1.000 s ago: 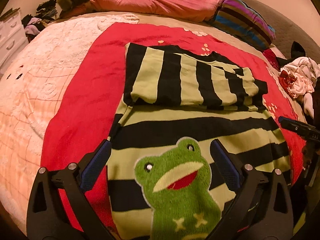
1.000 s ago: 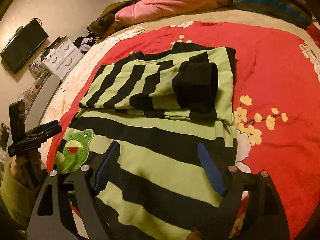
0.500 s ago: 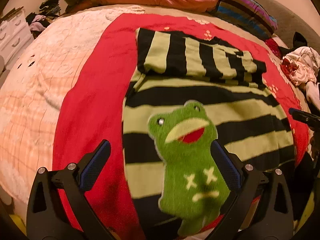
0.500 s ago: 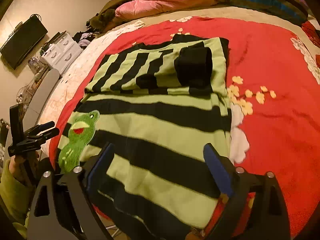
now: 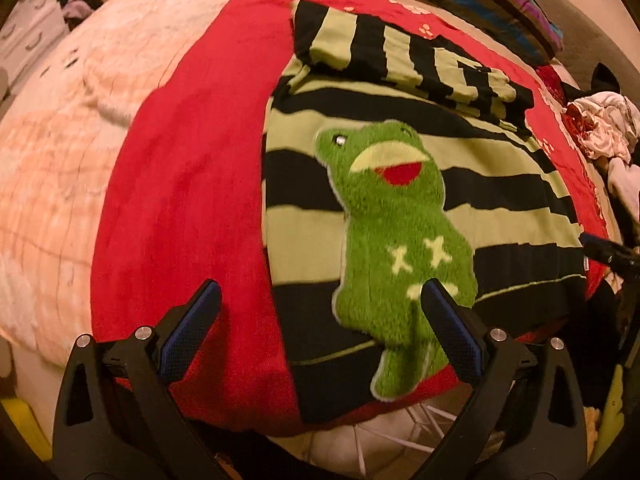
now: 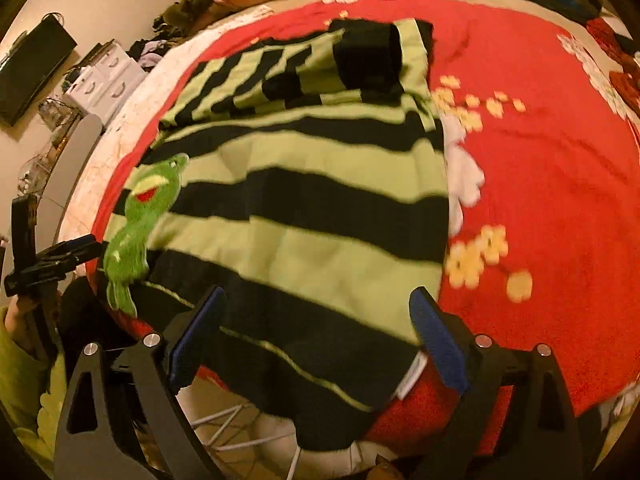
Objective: Fold small clothes
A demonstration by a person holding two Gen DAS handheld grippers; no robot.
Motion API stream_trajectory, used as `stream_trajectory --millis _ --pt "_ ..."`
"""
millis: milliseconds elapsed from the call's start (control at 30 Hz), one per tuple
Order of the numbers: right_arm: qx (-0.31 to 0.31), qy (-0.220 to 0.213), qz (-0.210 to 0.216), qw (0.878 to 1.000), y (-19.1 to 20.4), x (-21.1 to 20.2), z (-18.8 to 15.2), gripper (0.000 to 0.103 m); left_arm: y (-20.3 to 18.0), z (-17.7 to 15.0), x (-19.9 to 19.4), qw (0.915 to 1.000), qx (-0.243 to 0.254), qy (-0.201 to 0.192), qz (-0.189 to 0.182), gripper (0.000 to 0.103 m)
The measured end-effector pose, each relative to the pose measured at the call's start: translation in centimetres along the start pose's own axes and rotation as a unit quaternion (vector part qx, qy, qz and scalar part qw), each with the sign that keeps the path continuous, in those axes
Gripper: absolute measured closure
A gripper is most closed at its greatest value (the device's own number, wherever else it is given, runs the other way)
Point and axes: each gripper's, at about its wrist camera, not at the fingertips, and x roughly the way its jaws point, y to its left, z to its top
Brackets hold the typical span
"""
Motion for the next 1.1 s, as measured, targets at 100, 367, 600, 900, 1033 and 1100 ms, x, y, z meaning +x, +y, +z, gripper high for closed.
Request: stream_trajectory --millis 100,367,600,900,1033,1100 --pt "0.008 0.005 -0.006 1.000 -0.1 0.0 -1.0 0.011 -0.1 -0.5 0.4 0.9999 0.000 0.016 -0.007 0.010" --pt "0.040 0.016 -0.019 0.999 -1.0 -0.3 -2.4 0.011 -0.5 -1.5 1.5 0.9989 -0.003 0.042 -0.021 0.010" --pt "0.057 0.041 0.000 0.998 -1.3 0.2 -3.4 0.011 0.1 -1.7 1.9 0.9977 -0.025 0.050 -0.039 0.010" --pt "0.056 0.056 -0.010 0.997 -1.1 0.0 -4.2 0.052 -0.1 -2.0 1.3 0.9968 -0.018 0.044 -0.065 0.037" --pt "0.055 0.039 -0.001 0.998 -1.2 -1.0 -4.4 0.059 0.0 -2.2 0.7 0.9971 -0.019 0.036 -0.064 0.052" --pt "0.054 0.032 0.014 0.998 -1.2 -1.4 -4.6 0.063 0.2 -2.3 0.6 0.9967 -0.024 0.036 -0.069 0.052"
